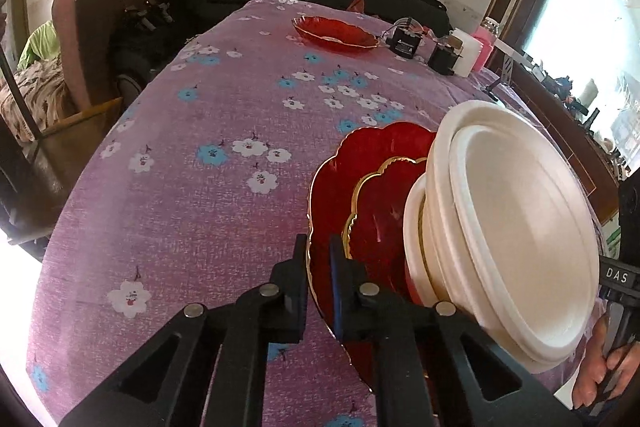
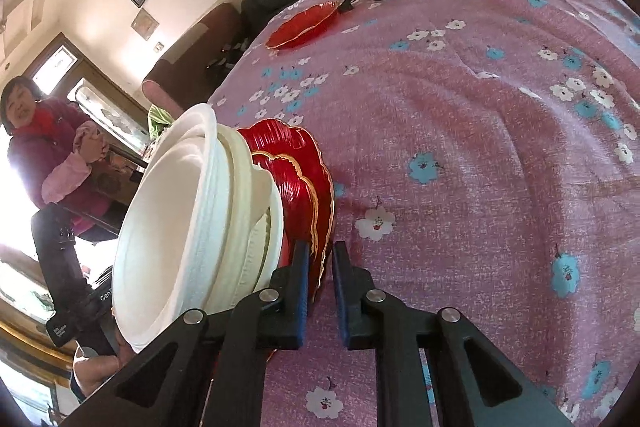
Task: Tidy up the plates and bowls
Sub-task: 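Open the left gripper and release the small white bowl on the stack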
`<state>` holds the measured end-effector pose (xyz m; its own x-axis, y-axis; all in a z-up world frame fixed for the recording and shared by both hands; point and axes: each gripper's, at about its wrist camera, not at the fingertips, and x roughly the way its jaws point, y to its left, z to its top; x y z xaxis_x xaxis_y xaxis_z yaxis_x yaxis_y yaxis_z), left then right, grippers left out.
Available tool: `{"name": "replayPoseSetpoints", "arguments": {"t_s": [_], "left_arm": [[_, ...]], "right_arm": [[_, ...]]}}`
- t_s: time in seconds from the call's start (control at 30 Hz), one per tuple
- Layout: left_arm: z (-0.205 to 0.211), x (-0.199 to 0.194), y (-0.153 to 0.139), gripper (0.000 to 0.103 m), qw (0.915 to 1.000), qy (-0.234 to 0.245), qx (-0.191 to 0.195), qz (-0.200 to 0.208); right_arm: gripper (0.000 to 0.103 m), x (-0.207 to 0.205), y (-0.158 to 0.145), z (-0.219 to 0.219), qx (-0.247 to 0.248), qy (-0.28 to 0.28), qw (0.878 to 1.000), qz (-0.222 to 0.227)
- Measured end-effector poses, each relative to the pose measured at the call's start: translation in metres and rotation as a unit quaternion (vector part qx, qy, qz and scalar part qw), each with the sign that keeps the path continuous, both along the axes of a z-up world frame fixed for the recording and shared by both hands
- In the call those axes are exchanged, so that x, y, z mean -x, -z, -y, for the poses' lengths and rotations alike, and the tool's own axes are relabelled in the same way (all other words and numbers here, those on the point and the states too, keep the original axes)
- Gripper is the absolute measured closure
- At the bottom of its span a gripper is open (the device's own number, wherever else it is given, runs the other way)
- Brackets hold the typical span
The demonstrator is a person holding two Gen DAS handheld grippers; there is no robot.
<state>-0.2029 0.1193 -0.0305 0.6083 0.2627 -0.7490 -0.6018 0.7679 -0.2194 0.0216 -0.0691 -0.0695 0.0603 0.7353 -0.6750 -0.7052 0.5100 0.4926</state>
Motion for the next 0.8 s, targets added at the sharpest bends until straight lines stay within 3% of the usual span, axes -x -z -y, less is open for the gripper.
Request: {"name": "replayPoseSetpoints", "arguments": {"t_s": [0.5, 0.8], "left_arm": [[0.046, -0.071, 0.003, 0.095, 0.9981, 0.06, 0.007, -0.011], [0.076, -0.105, 0.001, 0.095, 0.9965, 0.081, -0.009, -0.014]], "right_arm": [[0.09, -0.036, -0.012, 0.065, -0.009, 0.086, 0.996, 0.023], [0.09, -0.058, -0.005, 0.107, -0.017, 0.13, 0.991, 0.003]]}}
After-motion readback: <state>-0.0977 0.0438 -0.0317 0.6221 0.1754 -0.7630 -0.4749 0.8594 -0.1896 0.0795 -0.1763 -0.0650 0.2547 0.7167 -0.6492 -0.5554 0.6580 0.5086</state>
